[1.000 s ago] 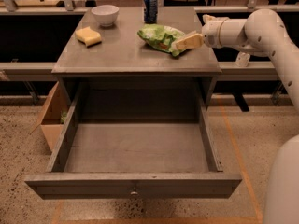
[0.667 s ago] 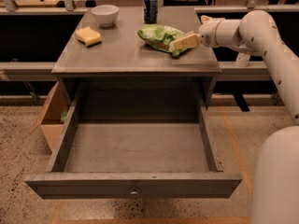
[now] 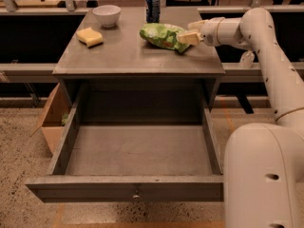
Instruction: Move green rice chip bag near sponge
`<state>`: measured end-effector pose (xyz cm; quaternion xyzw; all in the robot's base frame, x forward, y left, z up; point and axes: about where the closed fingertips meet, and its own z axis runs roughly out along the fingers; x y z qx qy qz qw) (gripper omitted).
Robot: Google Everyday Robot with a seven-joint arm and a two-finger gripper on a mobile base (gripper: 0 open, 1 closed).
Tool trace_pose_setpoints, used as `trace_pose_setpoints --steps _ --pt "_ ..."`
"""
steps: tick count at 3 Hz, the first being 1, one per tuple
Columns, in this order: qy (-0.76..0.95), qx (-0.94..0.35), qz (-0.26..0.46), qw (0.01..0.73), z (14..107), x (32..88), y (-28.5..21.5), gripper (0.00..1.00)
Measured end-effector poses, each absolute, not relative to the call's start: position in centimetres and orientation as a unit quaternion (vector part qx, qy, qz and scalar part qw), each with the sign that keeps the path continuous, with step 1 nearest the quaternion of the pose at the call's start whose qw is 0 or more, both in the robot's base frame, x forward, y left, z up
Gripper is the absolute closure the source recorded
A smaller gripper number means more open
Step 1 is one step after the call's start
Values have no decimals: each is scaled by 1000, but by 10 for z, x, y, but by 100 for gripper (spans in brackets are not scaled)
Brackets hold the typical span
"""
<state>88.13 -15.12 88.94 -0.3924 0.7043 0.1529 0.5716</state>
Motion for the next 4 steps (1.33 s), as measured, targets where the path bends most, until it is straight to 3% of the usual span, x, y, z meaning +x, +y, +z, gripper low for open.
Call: trace_pose_setpoints --steps 1,3,4 --pt "701 -413 165 558 879 882 -145 45" --pt "698 -436 189 536 867 876 -130 5" --pt "696 -447 198 525 862 874 -118 1"
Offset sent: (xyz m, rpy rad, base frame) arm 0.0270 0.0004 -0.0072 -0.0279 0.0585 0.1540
